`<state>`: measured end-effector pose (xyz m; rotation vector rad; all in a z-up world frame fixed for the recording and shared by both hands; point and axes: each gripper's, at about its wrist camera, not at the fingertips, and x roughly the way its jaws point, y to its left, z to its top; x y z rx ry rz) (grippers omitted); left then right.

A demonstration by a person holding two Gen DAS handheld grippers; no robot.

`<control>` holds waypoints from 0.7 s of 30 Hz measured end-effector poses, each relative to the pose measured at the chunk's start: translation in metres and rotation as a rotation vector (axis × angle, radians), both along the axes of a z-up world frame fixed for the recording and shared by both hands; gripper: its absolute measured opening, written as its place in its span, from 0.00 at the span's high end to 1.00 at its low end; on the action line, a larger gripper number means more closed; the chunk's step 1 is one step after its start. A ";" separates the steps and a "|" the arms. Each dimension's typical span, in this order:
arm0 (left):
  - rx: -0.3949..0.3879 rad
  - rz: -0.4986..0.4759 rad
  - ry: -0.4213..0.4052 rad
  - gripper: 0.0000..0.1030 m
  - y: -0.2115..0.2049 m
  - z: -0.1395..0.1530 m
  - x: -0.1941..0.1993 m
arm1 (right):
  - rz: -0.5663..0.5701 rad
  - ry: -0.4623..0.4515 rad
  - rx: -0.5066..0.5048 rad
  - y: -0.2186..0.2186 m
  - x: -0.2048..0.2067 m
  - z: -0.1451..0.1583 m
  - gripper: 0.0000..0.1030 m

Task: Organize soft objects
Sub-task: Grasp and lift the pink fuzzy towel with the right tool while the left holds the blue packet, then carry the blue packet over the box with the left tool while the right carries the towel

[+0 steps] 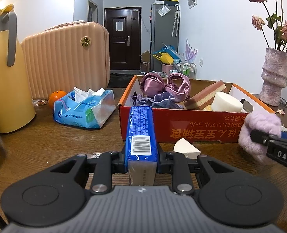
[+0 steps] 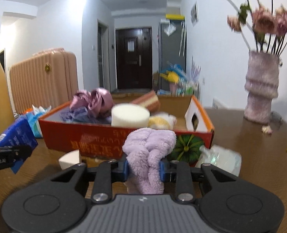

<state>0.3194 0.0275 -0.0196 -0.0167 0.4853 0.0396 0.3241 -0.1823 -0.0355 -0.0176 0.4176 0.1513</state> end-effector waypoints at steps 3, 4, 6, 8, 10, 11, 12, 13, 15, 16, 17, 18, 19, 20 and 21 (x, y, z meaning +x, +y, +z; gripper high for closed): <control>0.000 0.000 -0.003 0.76 0.000 0.000 0.000 | 0.003 -0.066 -0.018 0.003 -0.010 0.005 0.75; 0.001 0.001 -0.004 0.76 0.000 0.000 -0.001 | 0.006 -0.083 -0.024 0.004 -0.013 0.006 0.75; 0.001 0.002 -0.008 0.76 0.000 0.001 -0.001 | 0.005 -0.116 -0.040 0.006 -0.018 0.008 0.75; 0.002 0.003 -0.012 0.76 -0.001 0.002 -0.002 | 0.006 -0.141 -0.047 0.007 -0.021 0.010 0.75; 0.001 0.002 -0.015 0.76 0.000 0.002 -0.002 | 0.006 -0.155 -0.051 0.008 -0.023 0.011 0.75; 0.001 0.002 -0.016 0.76 0.000 0.003 -0.002 | 0.006 -0.158 -0.050 0.008 -0.023 0.011 0.75; 0.000 0.003 -0.018 0.76 0.000 0.003 -0.003 | 0.006 -0.161 -0.049 0.008 -0.023 0.012 0.75; 0.000 0.004 -0.020 0.76 0.000 0.003 -0.003 | 0.005 -0.165 -0.048 0.008 -0.024 0.012 0.75; -0.002 0.006 -0.029 0.76 0.001 0.005 -0.004 | 0.003 -0.179 -0.046 0.007 -0.026 0.013 0.75; 0.000 0.008 -0.035 0.76 0.000 0.006 -0.004 | 0.002 -0.187 -0.046 0.007 -0.027 0.014 0.75; 0.004 0.009 -0.044 0.76 -0.001 0.007 -0.005 | 0.001 -0.195 -0.045 0.007 -0.028 0.014 0.75; 0.007 0.009 -0.053 0.76 -0.002 0.008 -0.006 | 0.001 -0.201 -0.045 0.007 -0.028 0.015 0.75; 0.011 0.008 -0.061 0.76 -0.003 0.009 -0.007 | -0.001 -0.208 -0.047 0.007 -0.029 0.015 0.75; 0.015 0.007 -0.068 0.76 -0.004 0.010 -0.007 | -0.002 -0.214 -0.048 0.007 -0.029 0.015 0.75; 0.019 0.005 -0.075 0.76 -0.005 0.012 -0.008 | -0.004 -0.221 -0.050 0.007 -0.029 0.015 0.75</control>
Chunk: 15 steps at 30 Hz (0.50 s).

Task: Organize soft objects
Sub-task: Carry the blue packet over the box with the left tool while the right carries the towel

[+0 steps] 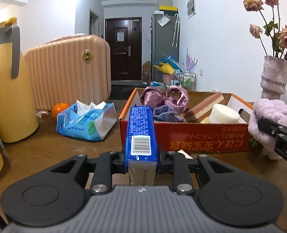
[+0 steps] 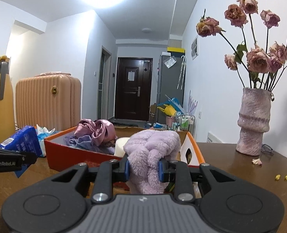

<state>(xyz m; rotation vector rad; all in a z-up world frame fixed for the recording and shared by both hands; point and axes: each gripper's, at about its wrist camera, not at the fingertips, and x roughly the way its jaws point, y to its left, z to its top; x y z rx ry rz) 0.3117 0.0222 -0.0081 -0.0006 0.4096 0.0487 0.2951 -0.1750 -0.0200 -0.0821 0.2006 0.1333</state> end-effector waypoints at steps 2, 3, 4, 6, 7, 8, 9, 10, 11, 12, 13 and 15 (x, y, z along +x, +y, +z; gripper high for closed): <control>0.006 0.001 -0.015 0.76 -0.002 0.002 -0.001 | -0.004 -0.016 -0.005 0.001 -0.001 0.001 0.75; 0.005 0.002 -0.022 0.76 -0.003 0.004 0.000 | -0.006 -0.025 -0.007 0.001 -0.001 0.002 0.75; 0.001 0.002 -0.027 0.76 -0.004 0.005 0.000 | -0.007 -0.033 -0.010 0.002 -0.001 0.002 0.75; -0.009 0.004 -0.037 0.76 -0.005 0.007 0.003 | -0.012 -0.050 -0.015 0.002 0.000 0.003 0.75; -0.012 0.004 -0.042 0.76 -0.007 0.009 0.004 | -0.014 -0.056 -0.016 0.003 0.001 0.003 0.75; -0.013 0.004 -0.047 0.76 -0.008 0.009 0.006 | -0.016 -0.060 -0.016 0.003 0.002 0.004 0.75; -0.013 0.004 -0.051 0.76 -0.009 0.010 0.007 | -0.018 -0.064 -0.016 0.003 0.003 0.004 0.75; -0.013 0.004 -0.055 0.76 -0.011 0.010 0.009 | -0.020 -0.068 -0.016 0.003 0.004 0.004 0.75; -0.014 0.005 -0.059 0.76 -0.012 0.011 0.011 | -0.023 -0.072 -0.016 0.003 0.005 0.005 0.75; -0.016 0.006 -0.063 0.76 -0.014 0.011 0.014 | -0.025 -0.077 -0.016 0.003 0.007 0.005 0.75; -0.020 0.007 -0.068 0.76 -0.015 0.012 0.016 | -0.028 -0.080 -0.017 0.003 0.008 0.006 0.75; -0.033 0.007 -0.075 0.76 -0.017 0.013 0.021 | -0.032 -0.083 -0.015 0.002 0.012 0.006 0.75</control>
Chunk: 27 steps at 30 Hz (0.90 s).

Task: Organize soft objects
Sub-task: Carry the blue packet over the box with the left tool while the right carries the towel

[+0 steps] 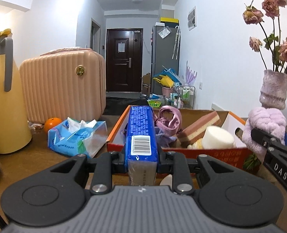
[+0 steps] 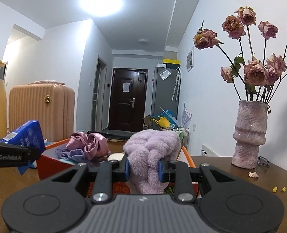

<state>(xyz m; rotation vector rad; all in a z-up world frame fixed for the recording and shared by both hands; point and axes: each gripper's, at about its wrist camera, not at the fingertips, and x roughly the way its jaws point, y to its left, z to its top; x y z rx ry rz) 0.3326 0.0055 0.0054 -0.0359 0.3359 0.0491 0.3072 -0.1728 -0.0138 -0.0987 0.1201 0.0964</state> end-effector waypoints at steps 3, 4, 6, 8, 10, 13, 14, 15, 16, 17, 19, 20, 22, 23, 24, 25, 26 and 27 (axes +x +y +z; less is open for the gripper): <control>-0.012 0.002 -0.010 0.76 -0.003 0.003 0.008 | -0.004 -0.006 0.004 0.000 0.005 0.000 0.75; -0.015 0.003 -0.013 0.76 -0.004 0.003 0.011 | -0.007 -0.010 0.004 0.000 0.007 0.001 0.75; -0.020 0.005 -0.018 0.76 -0.006 0.004 0.016 | -0.011 -0.016 0.005 0.000 0.011 0.001 0.75; -0.025 0.007 -0.022 0.76 -0.008 0.004 0.022 | -0.015 -0.022 0.007 -0.001 0.016 0.002 0.75; -0.028 0.010 -0.026 0.76 -0.010 0.005 0.028 | -0.020 -0.027 0.011 -0.002 0.021 0.002 0.75; -0.033 0.016 -0.028 0.76 -0.012 0.006 0.036 | -0.027 -0.030 0.016 -0.002 0.030 0.003 0.75; -0.035 0.019 -0.028 0.76 -0.012 0.006 0.039 | -0.028 -0.030 0.017 -0.002 0.033 0.003 0.75; -0.037 0.020 -0.029 0.76 -0.013 0.005 0.042 | -0.030 -0.030 0.017 -0.002 0.036 0.003 0.75; -0.037 0.021 -0.030 0.76 -0.013 0.005 0.045 | -0.031 -0.031 0.018 -0.002 0.039 0.003 0.75; -0.037 0.025 -0.032 0.76 -0.014 0.005 0.049 | -0.032 -0.031 0.018 -0.002 0.042 0.003 0.75; -0.039 0.027 -0.035 0.76 -0.015 0.005 0.055 | -0.034 -0.030 0.019 -0.002 0.048 0.002 0.75; -0.039 0.028 -0.034 0.76 -0.015 0.005 0.059 | -0.034 -0.029 0.019 -0.002 0.050 0.002 0.75; -0.037 0.028 -0.032 0.76 -0.017 0.005 0.064 | -0.034 -0.027 0.020 -0.001 0.055 0.002 0.75; -0.036 0.029 -0.032 0.76 -0.018 0.004 0.067 | -0.034 -0.028 0.020 -0.001 0.058 0.001 0.75; -0.035 0.029 -0.032 0.76 -0.018 0.004 0.069 | -0.034 -0.028 0.020 -0.001 0.058 0.001 0.75; -0.034 0.029 -0.031 0.76 -0.019 0.004 0.072 | -0.034 -0.028 0.019 0.000 0.061 0.001 0.75; -0.034 0.030 -0.032 0.76 -0.020 0.004 0.075 | -0.034 -0.027 0.020 0.000 0.062 0.001 0.75; -0.033 0.031 -0.032 0.76 -0.020 0.004 0.078 | -0.033 -0.026 0.020 0.000 0.064 0.001 0.75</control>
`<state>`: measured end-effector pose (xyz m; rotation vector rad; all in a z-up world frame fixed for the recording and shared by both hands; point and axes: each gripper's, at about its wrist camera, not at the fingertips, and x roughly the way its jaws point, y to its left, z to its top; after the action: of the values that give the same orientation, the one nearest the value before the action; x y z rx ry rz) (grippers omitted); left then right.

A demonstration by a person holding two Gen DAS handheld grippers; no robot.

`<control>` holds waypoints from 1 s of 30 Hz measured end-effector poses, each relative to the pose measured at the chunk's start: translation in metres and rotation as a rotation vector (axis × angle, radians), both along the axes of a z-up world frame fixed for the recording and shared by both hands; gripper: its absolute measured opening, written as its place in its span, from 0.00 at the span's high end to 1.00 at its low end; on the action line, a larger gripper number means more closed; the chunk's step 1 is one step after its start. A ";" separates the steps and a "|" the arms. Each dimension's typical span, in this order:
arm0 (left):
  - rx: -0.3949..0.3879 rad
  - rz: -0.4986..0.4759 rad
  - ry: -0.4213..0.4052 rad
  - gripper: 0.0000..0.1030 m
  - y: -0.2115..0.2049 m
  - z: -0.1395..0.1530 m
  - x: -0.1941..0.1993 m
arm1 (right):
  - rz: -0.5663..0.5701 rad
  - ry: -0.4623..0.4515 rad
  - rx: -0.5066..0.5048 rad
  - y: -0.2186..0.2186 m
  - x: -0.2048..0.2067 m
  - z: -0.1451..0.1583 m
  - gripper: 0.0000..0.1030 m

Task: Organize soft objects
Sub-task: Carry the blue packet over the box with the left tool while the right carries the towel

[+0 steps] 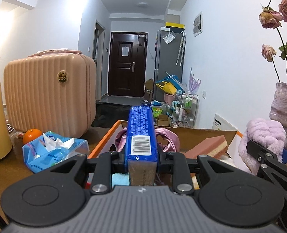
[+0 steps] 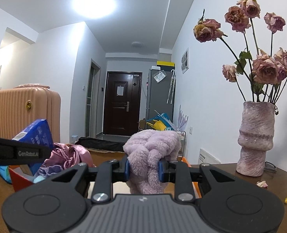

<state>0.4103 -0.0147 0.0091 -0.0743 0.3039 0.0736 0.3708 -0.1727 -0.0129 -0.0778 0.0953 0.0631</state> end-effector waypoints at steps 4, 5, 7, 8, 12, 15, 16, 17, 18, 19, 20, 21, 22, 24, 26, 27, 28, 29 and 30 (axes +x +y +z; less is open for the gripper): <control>0.003 0.004 0.000 0.76 -0.001 -0.001 0.010 | 0.004 0.006 0.000 0.003 0.012 -0.002 0.75; 0.004 0.004 0.001 0.76 -0.002 -0.001 0.013 | 0.004 0.006 -0.001 0.004 0.014 -0.002 0.75; 0.006 0.004 0.001 0.76 -0.003 -0.002 0.018 | 0.005 0.007 -0.001 0.005 0.017 -0.002 0.75; 0.007 0.004 0.002 0.76 -0.003 -0.001 0.020 | 0.005 0.008 -0.001 0.005 0.019 -0.002 0.75; 0.012 0.003 0.000 0.76 -0.003 -0.002 0.027 | 0.005 0.014 0.003 0.006 0.029 -0.004 0.75; 0.015 0.003 0.001 0.76 -0.003 -0.003 0.031 | 0.002 0.017 0.005 0.007 0.035 -0.004 0.75; 0.017 0.004 0.001 0.76 -0.004 -0.004 0.033 | 0.002 0.019 0.005 0.007 0.037 -0.004 0.75; 0.020 0.005 0.001 0.76 -0.004 -0.004 0.035 | 0.001 0.021 0.006 0.007 0.039 -0.005 0.75; 0.022 0.005 0.001 0.76 -0.005 -0.004 0.037 | 0.000 0.023 0.007 0.008 0.040 -0.005 0.75; 0.024 0.005 0.001 0.76 -0.005 -0.004 0.038 | -0.001 0.024 0.009 0.008 0.041 -0.005 0.75; 0.026 0.005 0.002 0.76 -0.005 -0.005 0.039 | -0.002 0.026 0.010 0.007 0.043 -0.005 0.75; 0.028 0.004 0.004 0.76 -0.006 -0.005 0.041 | -0.003 0.028 0.012 0.007 0.044 -0.005 0.75; 0.031 0.003 0.004 0.76 -0.007 -0.006 0.043 | -0.003 0.030 0.014 0.007 0.046 -0.005 0.75; 0.039 0.001 0.005 0.76 -0.008 -0.007 0.046 | -0.003 0.036 0.016 0.007 0.048 -0.006 0.75; 0.047 -0.001 0.007 0.76 -0.009 -0.008 0.049 | -0.002 0.044 0.017 0.008 0.051 -0.007 0.75; 0.050 -0.002 0.008 0.76 -0.009 -0.008 0.051 | -0.001 0.047 0.018 0.008 0.052 -0.007 0.75; 0.052 -0.002 0.010 0.76 -0.010 -0.009 0.053 | -0.002 0.048 0.019 0.008 0.054 -0.007 0.75; 0.055 0.000 0.012 0.76 -0.010 -0.009 0.055 | -0.003 0.050 0.021 0.008 0.055 -0.007 0.75; 0.057 0.003 0.014 0.76 -0.009 -0.010 0.056 | -0.003 0.051 0.022 0.007 0.057 -0.007 0.75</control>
<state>0.4664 -0.0241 -0.0009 -0.0173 0.3156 0.0854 0.4276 -0.1654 -0.0199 -0.0537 0.1458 0.0629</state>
